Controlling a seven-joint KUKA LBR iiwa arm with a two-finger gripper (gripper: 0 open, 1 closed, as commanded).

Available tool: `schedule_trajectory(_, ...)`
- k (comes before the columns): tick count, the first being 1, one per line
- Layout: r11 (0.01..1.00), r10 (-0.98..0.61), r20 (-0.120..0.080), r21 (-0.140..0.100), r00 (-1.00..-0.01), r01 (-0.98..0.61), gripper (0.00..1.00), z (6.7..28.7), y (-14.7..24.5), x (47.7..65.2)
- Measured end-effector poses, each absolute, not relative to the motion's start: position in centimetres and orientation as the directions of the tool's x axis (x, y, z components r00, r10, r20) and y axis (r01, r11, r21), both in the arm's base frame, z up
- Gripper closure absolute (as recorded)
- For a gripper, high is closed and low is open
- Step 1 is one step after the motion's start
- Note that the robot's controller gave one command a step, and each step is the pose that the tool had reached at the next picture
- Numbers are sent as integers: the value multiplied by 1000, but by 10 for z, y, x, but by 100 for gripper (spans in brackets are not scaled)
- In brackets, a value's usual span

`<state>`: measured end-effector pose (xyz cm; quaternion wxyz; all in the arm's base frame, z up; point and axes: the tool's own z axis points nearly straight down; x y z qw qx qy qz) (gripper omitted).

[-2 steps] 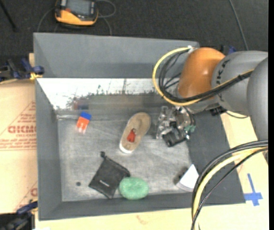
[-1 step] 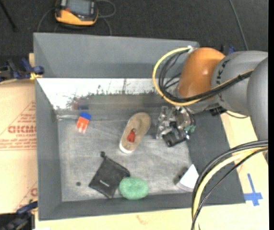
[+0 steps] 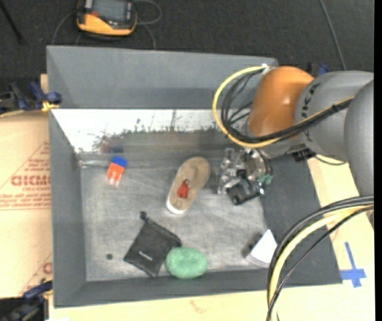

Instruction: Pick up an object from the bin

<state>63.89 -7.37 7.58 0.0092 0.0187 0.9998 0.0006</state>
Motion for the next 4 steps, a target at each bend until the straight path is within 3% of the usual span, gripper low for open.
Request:
schedule_trajectory(1,991,-135,-17,0,-991,-135,100,76,-78,636)
schedule_trajectory(2,966,-258,-6,2,-966,-258,100,97,-79,632)
schedule_trajectory(3,1000,-19,-7,1,-1000,-19,100,110,-81,636)
schedule_trajectory(4,965,-262,-6,-2,-965,-262,100,143,-84,635)
